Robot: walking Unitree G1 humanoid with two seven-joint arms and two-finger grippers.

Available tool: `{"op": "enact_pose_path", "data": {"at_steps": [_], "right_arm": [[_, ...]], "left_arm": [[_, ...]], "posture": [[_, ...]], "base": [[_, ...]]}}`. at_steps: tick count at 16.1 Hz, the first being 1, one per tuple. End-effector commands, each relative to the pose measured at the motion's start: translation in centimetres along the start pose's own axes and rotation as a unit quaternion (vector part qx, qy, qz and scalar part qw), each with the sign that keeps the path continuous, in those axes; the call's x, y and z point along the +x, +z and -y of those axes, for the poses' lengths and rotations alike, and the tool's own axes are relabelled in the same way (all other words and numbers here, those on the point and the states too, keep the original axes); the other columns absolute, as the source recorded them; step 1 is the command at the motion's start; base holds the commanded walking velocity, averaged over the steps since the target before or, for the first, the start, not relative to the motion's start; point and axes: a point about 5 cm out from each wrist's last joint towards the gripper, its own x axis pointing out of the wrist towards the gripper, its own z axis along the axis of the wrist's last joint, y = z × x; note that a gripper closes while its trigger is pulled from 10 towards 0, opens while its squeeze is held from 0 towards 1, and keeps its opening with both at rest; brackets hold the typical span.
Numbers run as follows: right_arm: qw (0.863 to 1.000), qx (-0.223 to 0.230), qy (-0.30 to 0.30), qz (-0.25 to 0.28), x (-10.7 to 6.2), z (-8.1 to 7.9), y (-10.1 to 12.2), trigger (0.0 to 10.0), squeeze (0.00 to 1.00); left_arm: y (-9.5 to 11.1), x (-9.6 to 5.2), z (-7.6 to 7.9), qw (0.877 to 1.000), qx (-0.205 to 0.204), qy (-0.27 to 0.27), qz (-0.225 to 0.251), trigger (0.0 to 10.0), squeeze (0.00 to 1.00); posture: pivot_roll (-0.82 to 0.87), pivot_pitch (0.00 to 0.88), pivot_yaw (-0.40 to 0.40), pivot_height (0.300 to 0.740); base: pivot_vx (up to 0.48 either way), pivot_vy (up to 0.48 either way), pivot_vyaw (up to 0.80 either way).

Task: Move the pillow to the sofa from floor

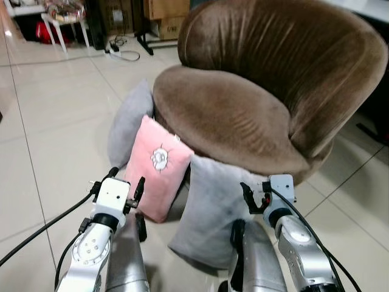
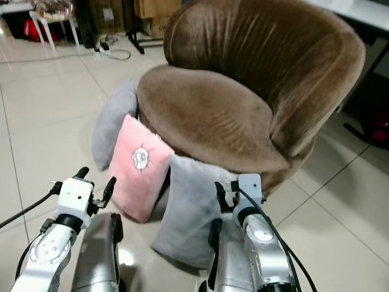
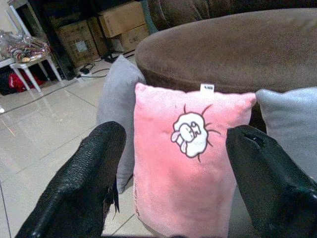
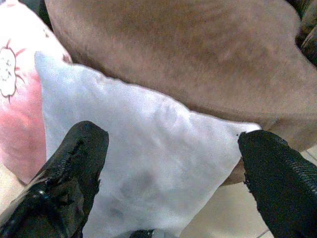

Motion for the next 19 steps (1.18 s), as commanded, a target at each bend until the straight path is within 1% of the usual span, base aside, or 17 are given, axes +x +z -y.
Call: {"op": "enact_pose_path", "data": {"at_steps": [1, 5, 6, 7, 8, 11, 13, 16, 17, 18, 19], "right_arm": [[1.000, -0.004, -0.001, -0.012, 0.1, 0.3, -0.2, 10.0, 0.00], [1.000, -0.013, 0.011, -0.015, 0.5, -0.1, 0.0, 10.0, 0.00], [1.000, -0.010, 0.020, -0.010, 0.7, -0.4, 0.2, 10.0, 0.00], [1.000, 0.000, 0.030, -0.007, 0.8, -0.7, 0.5, 10.0, 0.00], [0.998, 0.014, 0.055, 0.004, 1.1, -1.3, 1.1, 10.0, 1.00], [0.997, 0.008, 0.071, 0.020, 1.9, -2.1, 2.2, 10.0, 1.00], [0.997, -0.015, 0.080, 0.006, 3.0, -2.7, 2.7, 10.0, 1.00], [0.995, -0.052, 0.081, -0.019, 4.7, -3.5, 3.2, 10.0, 1.00], [0.994, -0.074, 0.070, -0.029, 5.5, -3.8, 3.6, 10.0, 0.07], [0.994, -0.088, 0.062, -0.033, 5.9, -3.9, 3.7, 10.0, 0.00], [0.991, -0.107, 0.060, -0.044, 6.3, -4.1, 3.7, 10.0, 0.00]], "left_arm": [[-0.1, -0.1, 0.3, 1.000, 0.000, -0.006, -0.003, 10.0, 0.00], [-0.2, -0.1, 0.5, 1.000, 0.000, -0.004, -0.004, 10.0, 0.00], [-0.2, -0.1, 0.5, 1.000, 0.000, -0.004, -0.004, 10.0, 0.00], [-0.2, -0.1, 0.6, 1.000, 0.000, -0.007, -0.003, 10.0, 0.00], [-0.1, 0.0, 0.8, 1.000, -0.001, -0.023, -0.001, 10.0, 0.00], [-0.1, 0.1, 1.3, 0.998, -0.002, -0.059, -0.001, 10.0, 0.00], [-0.1, -0.1, 1.4, 0.996, 0.005, -0.090, -0.003, 10.0, 0.00], [0.1, -0.3, 0.8, 0.993, 0.013, -0.118, -0.004, 10.0, 0.00], [0.2, -0.3, 0.4, 0.991, 0.021, -0.130, -0.005, 10.0, 0.00], [0.2, -0.4, 0.3, 0.990, 0.025, -0.135, -0.005, 10.0, 0.00], [0.3, -0.5, 0.1, 0.989, 0.030, -0.146, -0.006, 10.0, 0.00]], "posture": [[0.05, 0.000, -0.091, 0.415], [0.05, 0.000, -0.099, 0.380], [0.05, 0.000, -0.099, 0.370], [0.05, 0.000, -0.099, 0.370], [0.04, 0.000, -0.096, 0.370], [0.04, 0.000, -0.086, 0.370], [0.04, 0.000, -0.081, 0.370], [0.05, 0.000, -0.062, 0.370], [0.05, 0.000, -0.061, 0.370], [0.06, 0.000, -0.052, 0.370], [0.07, 0.000, -0.047, 0.370]], "base": [[0.000, 0.000, 0.00], [0.000, 0.000, 0.00], [0.000, 0.000, 0.00], [0.000, 0.000, 0.00], [0.000, 0.000, 0.00], [0.000, 0.000, 0.00], [0.000, 0.000, 0.00], [0.000, 0.000, 0.00], [0.000, 0.000, 0.00], [0.000, 0.000, 0.00], [0.000, 0.000, 0.00]]}}
